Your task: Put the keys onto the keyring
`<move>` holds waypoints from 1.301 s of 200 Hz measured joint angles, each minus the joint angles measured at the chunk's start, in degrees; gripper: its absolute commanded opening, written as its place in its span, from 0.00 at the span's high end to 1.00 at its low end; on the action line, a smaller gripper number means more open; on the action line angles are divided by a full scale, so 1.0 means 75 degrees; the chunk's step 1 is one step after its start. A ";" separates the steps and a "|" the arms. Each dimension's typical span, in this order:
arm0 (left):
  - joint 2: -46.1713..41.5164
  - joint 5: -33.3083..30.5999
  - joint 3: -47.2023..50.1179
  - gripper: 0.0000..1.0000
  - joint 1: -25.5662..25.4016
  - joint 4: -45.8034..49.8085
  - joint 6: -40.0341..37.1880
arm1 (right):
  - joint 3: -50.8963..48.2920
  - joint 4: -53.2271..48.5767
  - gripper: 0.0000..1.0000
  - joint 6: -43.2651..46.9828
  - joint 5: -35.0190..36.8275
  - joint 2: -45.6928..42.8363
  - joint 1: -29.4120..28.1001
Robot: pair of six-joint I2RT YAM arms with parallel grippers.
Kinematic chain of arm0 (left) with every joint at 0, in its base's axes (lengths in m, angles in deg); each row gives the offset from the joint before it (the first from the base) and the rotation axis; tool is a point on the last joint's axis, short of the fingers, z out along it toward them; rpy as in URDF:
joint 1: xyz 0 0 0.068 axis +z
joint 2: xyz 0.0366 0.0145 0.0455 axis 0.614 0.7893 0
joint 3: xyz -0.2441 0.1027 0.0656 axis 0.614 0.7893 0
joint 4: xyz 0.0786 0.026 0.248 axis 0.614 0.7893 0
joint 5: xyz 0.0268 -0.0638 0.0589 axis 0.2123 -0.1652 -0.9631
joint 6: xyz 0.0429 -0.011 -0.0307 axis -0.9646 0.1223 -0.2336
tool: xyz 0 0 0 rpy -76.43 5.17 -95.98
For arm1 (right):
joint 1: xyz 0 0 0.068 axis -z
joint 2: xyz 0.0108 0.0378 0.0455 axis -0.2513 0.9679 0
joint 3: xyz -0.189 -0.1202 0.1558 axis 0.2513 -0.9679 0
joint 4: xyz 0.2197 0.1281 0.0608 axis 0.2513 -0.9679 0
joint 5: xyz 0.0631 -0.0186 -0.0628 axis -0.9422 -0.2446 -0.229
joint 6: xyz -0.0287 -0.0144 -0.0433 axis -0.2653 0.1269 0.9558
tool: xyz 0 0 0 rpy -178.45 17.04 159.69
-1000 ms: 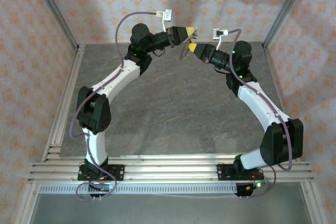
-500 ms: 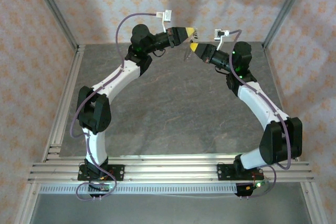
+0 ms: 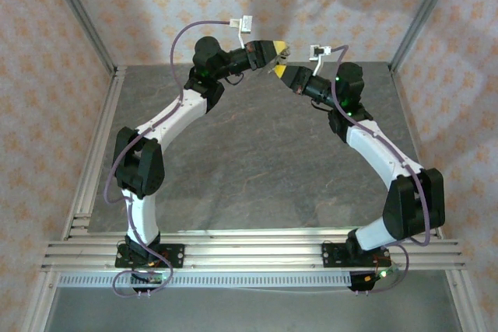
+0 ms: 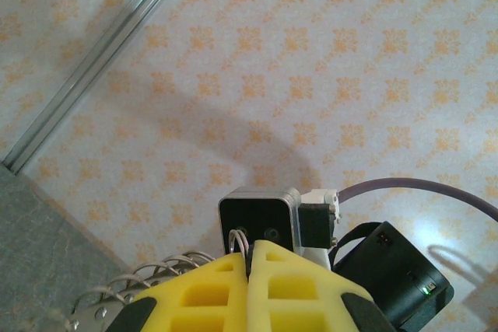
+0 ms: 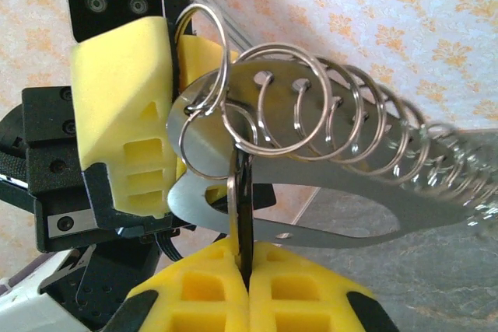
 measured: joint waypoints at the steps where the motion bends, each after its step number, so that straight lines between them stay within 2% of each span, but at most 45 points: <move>1: 0.0000 0.0000 0.0000 1.00 0.0000 0.0000 0.0000 | -0.0006 0.0000 1.00 0.0000 0.0003 -0.0006 0.0006; 18: 0.0000 0.0000 0.0000 1.00 -0.0003 0.0003 -0.0003 | -0.0128 0.0000 1.00 -0.0003 0.0006 -0.0137 0.0108; 37: 0.0000 0.0003 0.0000 1.00 -0.0020 0.0000 -0.0003 | -0.0289 -0.0038 0.79 -0.0026 0.0003 -0.0338 0.0251; 50: 0.0000 -0.0029 0.0000 1.00 -0.0041 -0.0102 -0.0006 | -0.0455 -0.0178 0.73 -0.0003 0.0000 -0.0490 0.0338; 92: -0.0003 -0.0119 -0.0003 1.00 -0.0038 -0.0286 -0.0006 | -0.1160 -0.0737 0.71 -0.0012 0.0070 -0.0944 0.0860; 121: -0.0003 -0.0119 -0.0003 1.00 -0.0038 -0.0300 -0.0006 | -0.1241 -0.0851 0.69 -0.0181 0.0458 -0.1259 0.1107; 172: -0.0003 -0.0119 -0.0003 1.00 -0.0038 -0.0315 -0.0006 | -0.0935 -0.0271 0.67 -0.1244 0.1285 -0.1227 0.1061; 260: -0.0003 -0.0140 -0.0003 1.00 -0.0041 -0.0411 -0.0006 | 0.0020 0.1093 0.65 -0.2457 0.2259 -0.0440 0.0350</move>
